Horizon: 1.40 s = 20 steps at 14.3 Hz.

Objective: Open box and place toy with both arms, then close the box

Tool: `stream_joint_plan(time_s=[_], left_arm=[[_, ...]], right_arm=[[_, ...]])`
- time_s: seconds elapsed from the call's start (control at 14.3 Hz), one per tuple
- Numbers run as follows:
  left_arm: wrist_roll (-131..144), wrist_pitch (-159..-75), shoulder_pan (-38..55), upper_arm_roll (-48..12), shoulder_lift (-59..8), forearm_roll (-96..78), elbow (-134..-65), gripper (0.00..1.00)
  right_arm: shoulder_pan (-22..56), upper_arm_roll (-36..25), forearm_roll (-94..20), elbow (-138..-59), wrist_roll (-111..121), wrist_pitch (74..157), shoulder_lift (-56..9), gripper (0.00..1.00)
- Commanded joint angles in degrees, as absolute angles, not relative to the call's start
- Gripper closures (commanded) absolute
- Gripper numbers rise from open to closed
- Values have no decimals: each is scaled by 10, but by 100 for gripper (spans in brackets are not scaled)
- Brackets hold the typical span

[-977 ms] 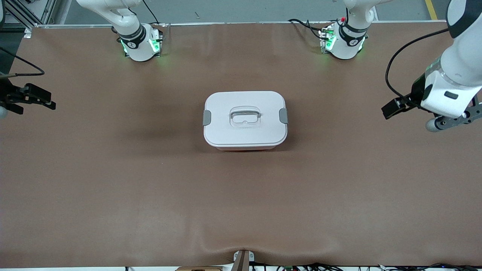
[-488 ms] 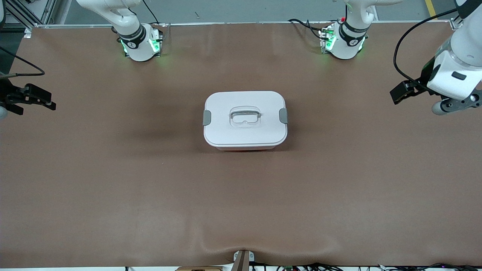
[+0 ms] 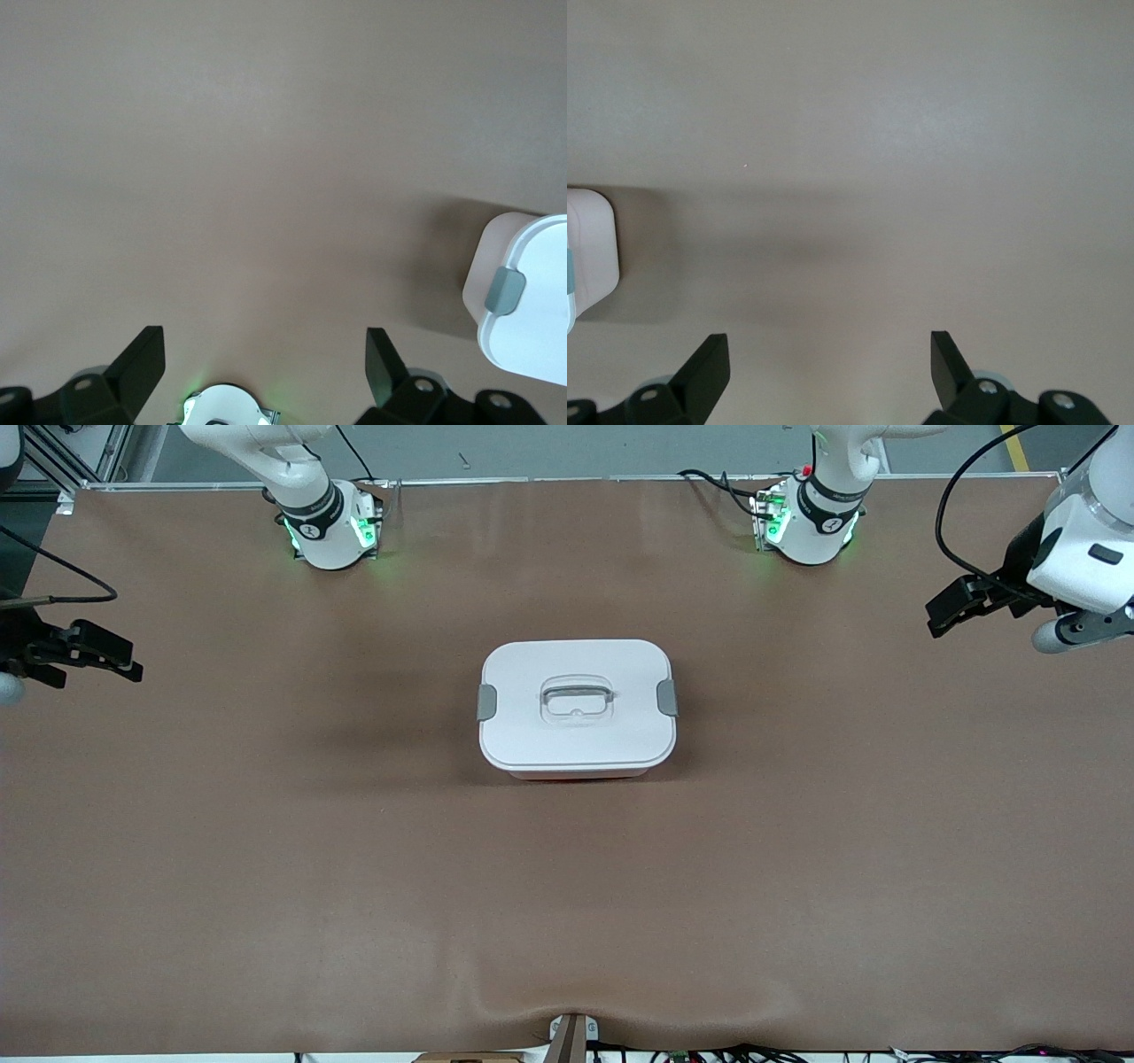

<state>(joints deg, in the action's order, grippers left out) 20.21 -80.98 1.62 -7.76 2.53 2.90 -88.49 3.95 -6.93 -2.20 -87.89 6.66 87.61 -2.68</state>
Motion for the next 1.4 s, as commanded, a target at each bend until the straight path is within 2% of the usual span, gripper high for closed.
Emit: stream_joint_plan(time_s=[0.0, 0.28, 0.91, 1.33], left_arm=[[148, -830, 23, -57, 64, 18, -932, 0], [71, -828, 20, -41, 70, 18, -936, 0], [35, -831, 16, -33, 62, 7, -916, 0], [33, -830, 13, -33, 52, 10, -903, 0]], right_arm=[[30, -50, -18, -869, 50, 866, -29, 0], [21, -26, -16, -872, 23, 866, -28, 0], [29, -25, 18, -892, 31, 899, -25, 0], [30, -25, 18, -892, 30, 891, -22, 0]])
